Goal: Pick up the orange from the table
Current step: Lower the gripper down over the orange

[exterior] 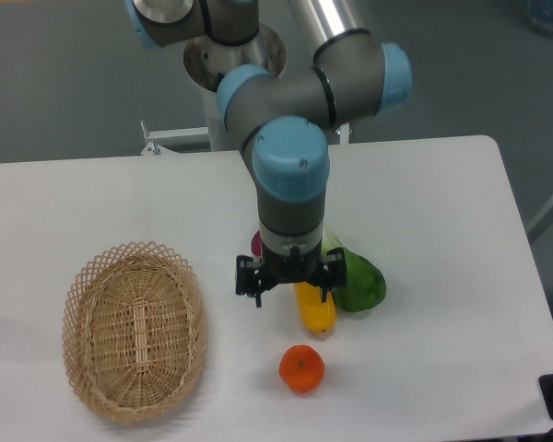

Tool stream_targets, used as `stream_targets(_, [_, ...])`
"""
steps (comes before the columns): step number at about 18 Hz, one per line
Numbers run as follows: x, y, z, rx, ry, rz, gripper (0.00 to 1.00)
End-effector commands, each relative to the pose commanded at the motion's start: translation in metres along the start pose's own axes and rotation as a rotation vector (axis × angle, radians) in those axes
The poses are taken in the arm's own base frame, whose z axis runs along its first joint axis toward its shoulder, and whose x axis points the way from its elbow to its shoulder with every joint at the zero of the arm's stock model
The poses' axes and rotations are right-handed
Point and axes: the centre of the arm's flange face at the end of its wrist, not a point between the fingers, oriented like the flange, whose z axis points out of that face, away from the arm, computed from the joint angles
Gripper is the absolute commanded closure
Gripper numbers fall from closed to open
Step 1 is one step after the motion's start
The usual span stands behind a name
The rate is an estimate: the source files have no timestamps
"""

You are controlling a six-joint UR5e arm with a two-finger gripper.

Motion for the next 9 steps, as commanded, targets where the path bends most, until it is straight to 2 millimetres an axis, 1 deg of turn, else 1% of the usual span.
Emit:
stream_targets(1, [-0.001, -0.006, 0.011, -0.009, 0.001, -0.033, 0.0])
stream_targets(2, [-0.002, -0.009, 0.014, 0.002, -0.002, -0.04, 0.0])
stream_targets(3, [-0.002, -0.009, 0.017, 0.004, -0.002, -0.041, 0.0])
stream_targets(5, [-0.004, -0.009, 0.031, -0.018, -0.002, -0.05, 0.0])
stream_targets(6, [-0.005, -0.013, 0.037, -0.017, 0.002, -0.102, 0.0])
stream_targets(8, [-0.01, -0.023, 0.059, -0.02, -0.01, -0.19, 0.0])
stream_targets(9, [-0.011, -0.028, 0.055, -0.008, -0.01, -0.23, 0.0])
